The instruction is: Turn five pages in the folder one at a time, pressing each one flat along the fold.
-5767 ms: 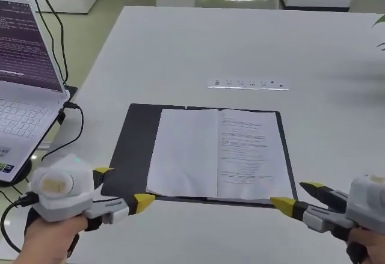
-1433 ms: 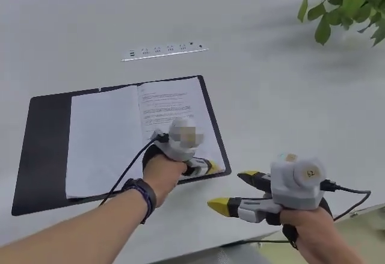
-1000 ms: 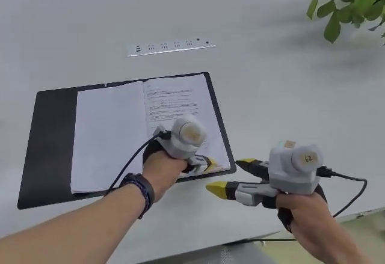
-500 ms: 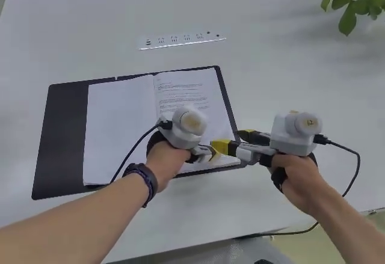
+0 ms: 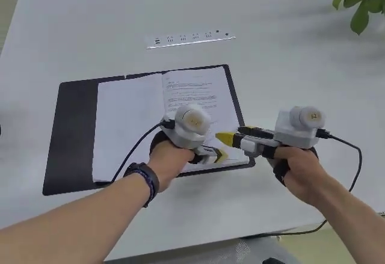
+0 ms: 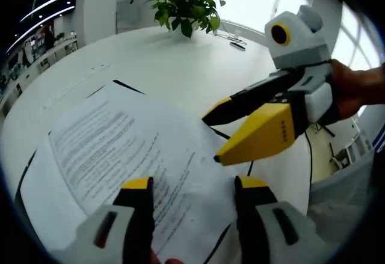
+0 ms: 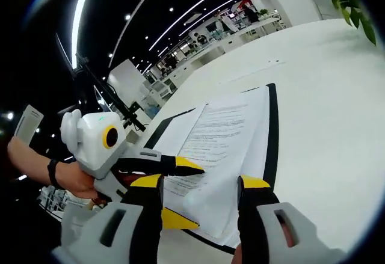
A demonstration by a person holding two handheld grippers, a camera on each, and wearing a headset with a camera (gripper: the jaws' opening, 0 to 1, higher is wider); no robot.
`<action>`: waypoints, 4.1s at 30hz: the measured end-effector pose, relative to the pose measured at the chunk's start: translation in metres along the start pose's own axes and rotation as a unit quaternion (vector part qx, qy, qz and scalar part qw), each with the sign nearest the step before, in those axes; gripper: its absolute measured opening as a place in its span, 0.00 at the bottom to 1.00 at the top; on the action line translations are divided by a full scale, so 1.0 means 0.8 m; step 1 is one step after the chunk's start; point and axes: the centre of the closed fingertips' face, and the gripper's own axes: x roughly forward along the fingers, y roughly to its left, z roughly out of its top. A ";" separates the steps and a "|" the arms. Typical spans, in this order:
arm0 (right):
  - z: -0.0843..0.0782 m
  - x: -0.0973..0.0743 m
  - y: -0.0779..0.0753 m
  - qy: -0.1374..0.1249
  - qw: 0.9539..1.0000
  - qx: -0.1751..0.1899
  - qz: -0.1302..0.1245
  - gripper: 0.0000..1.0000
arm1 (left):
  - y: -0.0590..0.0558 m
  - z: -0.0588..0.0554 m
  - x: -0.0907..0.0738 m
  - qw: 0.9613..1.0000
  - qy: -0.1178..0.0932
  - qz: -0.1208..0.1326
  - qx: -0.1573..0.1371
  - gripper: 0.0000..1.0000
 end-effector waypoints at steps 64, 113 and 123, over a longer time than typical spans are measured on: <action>0.033 0.035 0.093 -0.061 0.996 0.036 0.055 0.00 | 0.070 -0.075 -0.195 0.986 -0.078 0.129 -0.076 0.67; 0.002 0.123 0.229 -0.015 0.991 0.012 0.135 0.00 | 0.092 -0.151 -0.308 0.965 -0.110 0.193 -0.140 0.70; -0.014 0.150 0.249 0.008 0.989 0.009 0.150 0.00 | 0.099 -0.173 -0.330 0.960 -0.111 0.207 -0.153 0.70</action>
